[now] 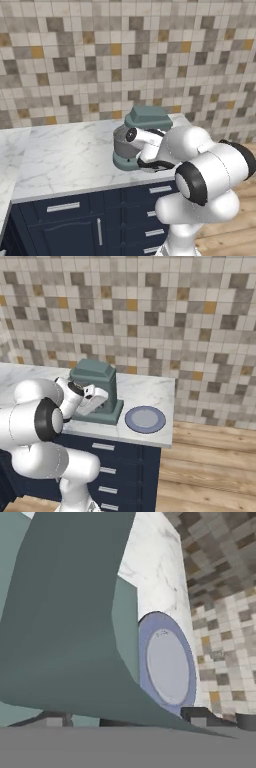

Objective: Add butter and sugar cubes to the stand mixer bowl and then turn on the stand mixer to begin making frosting.

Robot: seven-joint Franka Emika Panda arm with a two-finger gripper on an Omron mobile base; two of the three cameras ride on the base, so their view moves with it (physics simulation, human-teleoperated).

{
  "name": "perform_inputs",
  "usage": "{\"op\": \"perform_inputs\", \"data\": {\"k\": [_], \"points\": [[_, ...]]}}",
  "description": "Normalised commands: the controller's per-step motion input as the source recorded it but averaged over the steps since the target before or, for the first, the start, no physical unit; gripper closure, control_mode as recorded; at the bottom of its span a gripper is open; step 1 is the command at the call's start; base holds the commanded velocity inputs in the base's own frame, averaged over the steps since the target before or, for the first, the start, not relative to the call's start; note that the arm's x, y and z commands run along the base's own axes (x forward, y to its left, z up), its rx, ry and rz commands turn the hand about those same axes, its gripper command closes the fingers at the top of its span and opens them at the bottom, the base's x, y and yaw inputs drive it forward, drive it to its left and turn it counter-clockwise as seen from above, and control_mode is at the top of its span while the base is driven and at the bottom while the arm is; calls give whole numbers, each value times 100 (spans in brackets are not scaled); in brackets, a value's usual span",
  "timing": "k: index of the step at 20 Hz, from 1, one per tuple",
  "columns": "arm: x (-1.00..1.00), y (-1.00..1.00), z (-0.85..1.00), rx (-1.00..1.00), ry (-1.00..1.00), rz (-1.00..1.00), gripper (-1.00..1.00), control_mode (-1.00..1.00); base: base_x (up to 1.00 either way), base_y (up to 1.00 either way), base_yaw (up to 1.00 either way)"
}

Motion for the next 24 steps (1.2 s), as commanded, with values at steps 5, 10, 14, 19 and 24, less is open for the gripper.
{"op": "perform_inputs", "data": {"k": [5,10,14,19,24], "points": [[32,-12,21,14,0,0,100,-100,0,0,0],[17,-20,12,19,-3,4,100,-100,0,0,0],[29,-18,19,28,-1,7,100,-100,0,0,0],[34,-27,31,34,0,6,100,-100,0,0,0],[42,-30,28,32,0,4,100,-100,0,0,0]]}}
